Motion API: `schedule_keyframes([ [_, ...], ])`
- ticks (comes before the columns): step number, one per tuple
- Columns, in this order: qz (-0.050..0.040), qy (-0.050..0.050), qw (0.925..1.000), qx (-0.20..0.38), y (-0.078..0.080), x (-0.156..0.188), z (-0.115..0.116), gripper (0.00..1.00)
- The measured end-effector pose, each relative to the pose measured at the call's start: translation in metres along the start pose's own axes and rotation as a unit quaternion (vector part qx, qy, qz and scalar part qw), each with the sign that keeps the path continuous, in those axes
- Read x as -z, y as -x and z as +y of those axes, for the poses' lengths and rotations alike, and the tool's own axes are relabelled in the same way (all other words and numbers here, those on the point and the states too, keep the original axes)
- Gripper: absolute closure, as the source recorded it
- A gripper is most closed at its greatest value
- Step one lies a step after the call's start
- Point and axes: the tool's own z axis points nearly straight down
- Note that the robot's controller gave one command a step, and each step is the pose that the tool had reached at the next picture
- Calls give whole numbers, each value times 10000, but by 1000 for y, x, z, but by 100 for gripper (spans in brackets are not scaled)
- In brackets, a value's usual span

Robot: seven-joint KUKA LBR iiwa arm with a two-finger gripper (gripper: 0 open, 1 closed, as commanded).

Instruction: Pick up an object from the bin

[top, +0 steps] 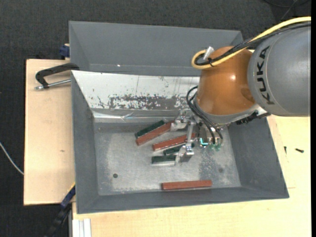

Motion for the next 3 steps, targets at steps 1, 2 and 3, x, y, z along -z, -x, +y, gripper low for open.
schedule_keyframes([
  [1,-40,2,10000,-6,2,4,0,0],
  [2,-104,5,9999,13,54,-58,-12,0],
  [3,-69,-7,10000,-35,62,-69,-14,0],
])
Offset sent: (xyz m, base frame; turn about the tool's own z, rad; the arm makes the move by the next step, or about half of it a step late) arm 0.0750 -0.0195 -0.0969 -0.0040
